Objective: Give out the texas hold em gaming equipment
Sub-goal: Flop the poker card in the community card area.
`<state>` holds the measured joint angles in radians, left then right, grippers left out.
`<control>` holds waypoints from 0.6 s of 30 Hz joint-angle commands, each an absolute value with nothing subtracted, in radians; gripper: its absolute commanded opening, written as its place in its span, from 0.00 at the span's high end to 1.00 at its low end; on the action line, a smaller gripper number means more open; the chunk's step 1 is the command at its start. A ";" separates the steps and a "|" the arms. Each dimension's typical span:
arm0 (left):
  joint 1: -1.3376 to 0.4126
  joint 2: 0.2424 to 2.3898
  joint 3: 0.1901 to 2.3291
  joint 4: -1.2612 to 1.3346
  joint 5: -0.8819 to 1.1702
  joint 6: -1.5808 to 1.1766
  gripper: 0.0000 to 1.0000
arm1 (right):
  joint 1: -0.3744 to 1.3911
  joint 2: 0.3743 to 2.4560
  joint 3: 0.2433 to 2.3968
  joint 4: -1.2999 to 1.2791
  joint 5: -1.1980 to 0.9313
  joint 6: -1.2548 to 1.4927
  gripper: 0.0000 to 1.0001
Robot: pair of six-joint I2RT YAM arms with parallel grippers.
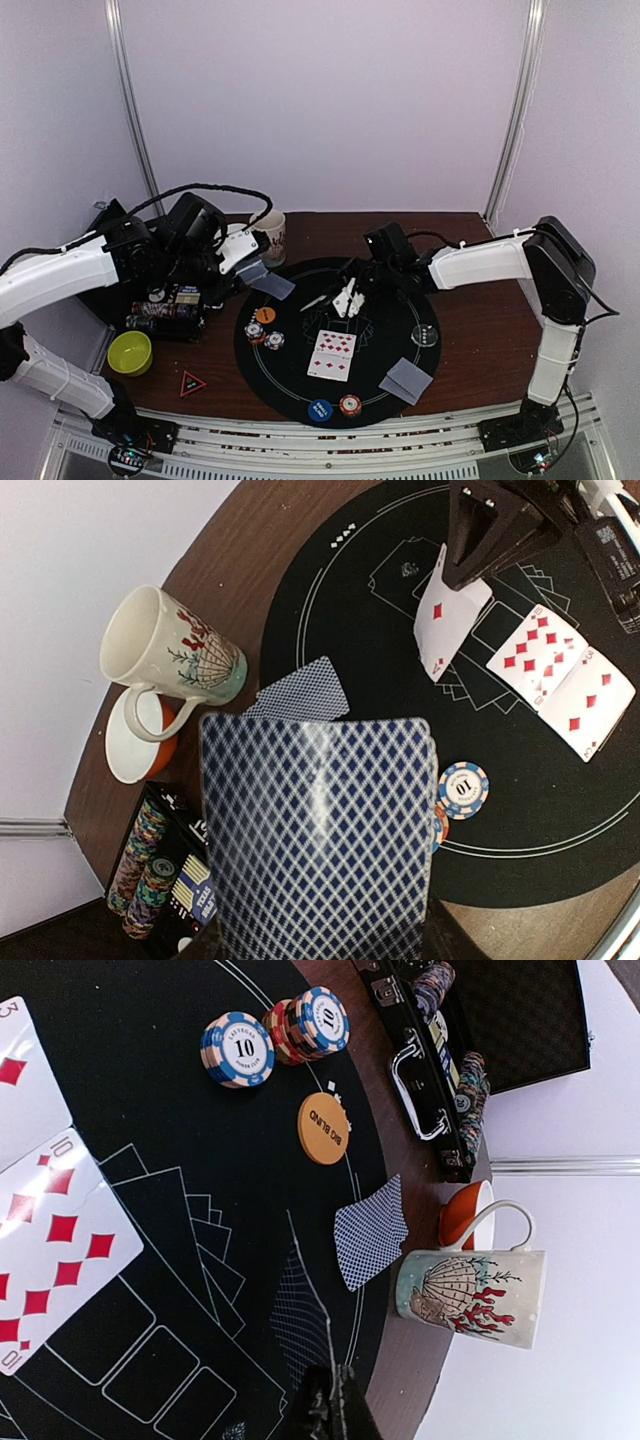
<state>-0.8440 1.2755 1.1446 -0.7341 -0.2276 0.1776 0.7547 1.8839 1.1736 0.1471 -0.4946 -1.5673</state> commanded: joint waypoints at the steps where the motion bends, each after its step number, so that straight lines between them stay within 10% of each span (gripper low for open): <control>1: -0.845 1.275 1.158 -0.686 -0.230 0.188 0.53 | 0.750 1.870 1.186 0.112 -0.505 -1.624 1.00; 18: -0.844 1.256 1.137 -0.686 -0.247 0.196 0.53 | 0.736 1.870 1.122 -0.077 -0.366 -1.778 0.77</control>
<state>-0.8440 1.2751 1.1423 -0.7338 -0.2329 0.1791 0.7456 1.8980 1.1606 -0.0479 -0.4332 -1.7626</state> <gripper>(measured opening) 0.478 0.189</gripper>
